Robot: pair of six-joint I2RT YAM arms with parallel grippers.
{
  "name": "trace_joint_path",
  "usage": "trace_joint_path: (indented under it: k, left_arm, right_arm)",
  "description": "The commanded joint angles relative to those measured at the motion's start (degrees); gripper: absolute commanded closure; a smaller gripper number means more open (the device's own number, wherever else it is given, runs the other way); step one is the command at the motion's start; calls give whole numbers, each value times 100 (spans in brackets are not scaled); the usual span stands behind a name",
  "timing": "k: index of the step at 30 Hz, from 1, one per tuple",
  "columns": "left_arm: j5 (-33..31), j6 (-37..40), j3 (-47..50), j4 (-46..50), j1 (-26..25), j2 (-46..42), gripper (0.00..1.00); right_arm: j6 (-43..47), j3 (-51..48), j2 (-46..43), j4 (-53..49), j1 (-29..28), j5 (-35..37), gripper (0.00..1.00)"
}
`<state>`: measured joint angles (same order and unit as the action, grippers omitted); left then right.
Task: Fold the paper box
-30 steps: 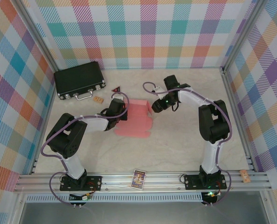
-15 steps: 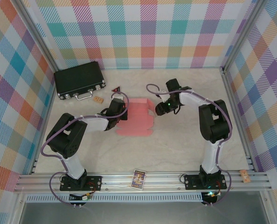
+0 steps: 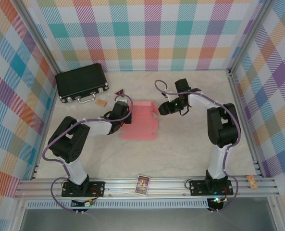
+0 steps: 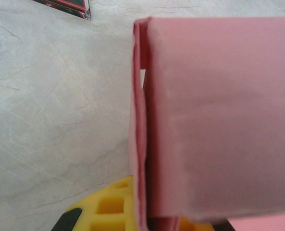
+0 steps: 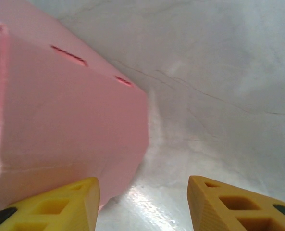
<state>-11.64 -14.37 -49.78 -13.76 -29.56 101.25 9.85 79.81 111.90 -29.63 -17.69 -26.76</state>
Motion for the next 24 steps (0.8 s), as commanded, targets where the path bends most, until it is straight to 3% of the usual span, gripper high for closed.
trace_joint_path:
  k: [1, 7, 14, 24]
  left_arm:
    - [78, -101, -88, 102, -76, 155, 98]
    - [102, -132, -115, 102, -76, 175, 98]
    - [104, -450, -173, 280, -77, 62, 99]
    - [557, -500, -190, 321, 10, -99, 99]
  right_arm:
    - [98, 83, -184, -64, -41, -609, 49]
    - [72, 98, -146, -87, -102, -655, 48]
    - [-726, -401, -528, 580, -28, -31, 45]
    - [-1371, -1094, -634, 1438, 140, -527, 45]
